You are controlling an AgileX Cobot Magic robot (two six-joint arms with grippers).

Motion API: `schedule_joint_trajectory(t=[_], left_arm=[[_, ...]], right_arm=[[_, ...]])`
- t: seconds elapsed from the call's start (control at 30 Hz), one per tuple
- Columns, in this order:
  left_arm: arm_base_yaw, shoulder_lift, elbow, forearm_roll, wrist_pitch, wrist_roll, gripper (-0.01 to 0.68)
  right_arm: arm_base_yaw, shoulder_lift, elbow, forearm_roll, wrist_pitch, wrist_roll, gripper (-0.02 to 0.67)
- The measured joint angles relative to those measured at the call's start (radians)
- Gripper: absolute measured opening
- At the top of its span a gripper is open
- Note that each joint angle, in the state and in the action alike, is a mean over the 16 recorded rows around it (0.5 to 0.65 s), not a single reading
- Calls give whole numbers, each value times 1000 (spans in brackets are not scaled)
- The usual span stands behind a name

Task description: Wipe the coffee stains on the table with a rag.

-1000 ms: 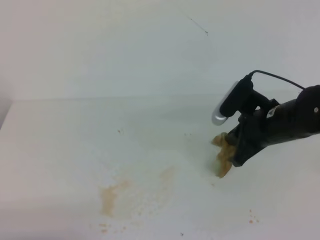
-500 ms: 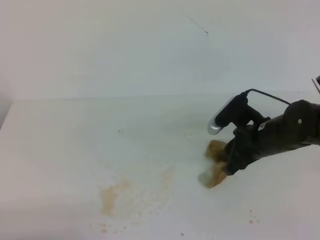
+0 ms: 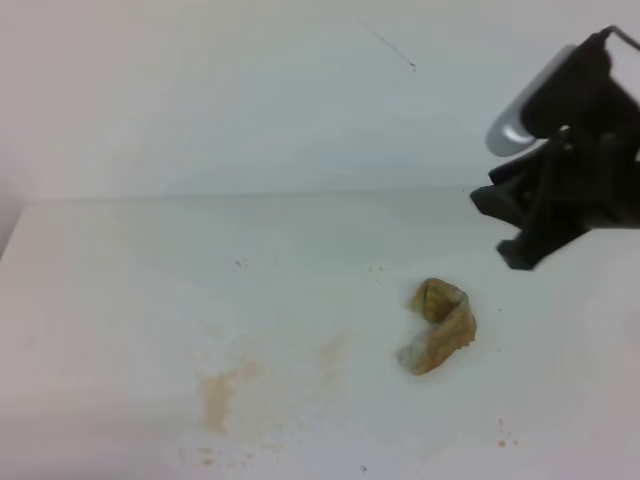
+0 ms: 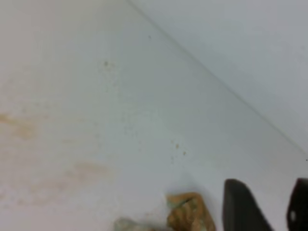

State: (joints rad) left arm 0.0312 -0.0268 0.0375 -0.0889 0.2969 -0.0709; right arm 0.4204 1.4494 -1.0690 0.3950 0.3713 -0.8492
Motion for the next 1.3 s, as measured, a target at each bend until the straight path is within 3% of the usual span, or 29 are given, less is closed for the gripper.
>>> schedule_joint_trajectory(t=[0.23,0.37,0.7,1.03,1.3], left_arm=[[0,0,0,0,0,0,1],[0,0,0,0,0,0,1],[0,2,-2,0,1,0,0],[0,2,-2,0,1,0,0],[0,0,0,0,0,0,1]], right_arm=[[0,-239,62,-119,83,160,69],[0,-384,142,-230,54,321,18],[0,-630,428,-461,-226,655,5],[0,-586,597,-501,-482,691,4],[0,-547,615,-501,-529,687,4]])
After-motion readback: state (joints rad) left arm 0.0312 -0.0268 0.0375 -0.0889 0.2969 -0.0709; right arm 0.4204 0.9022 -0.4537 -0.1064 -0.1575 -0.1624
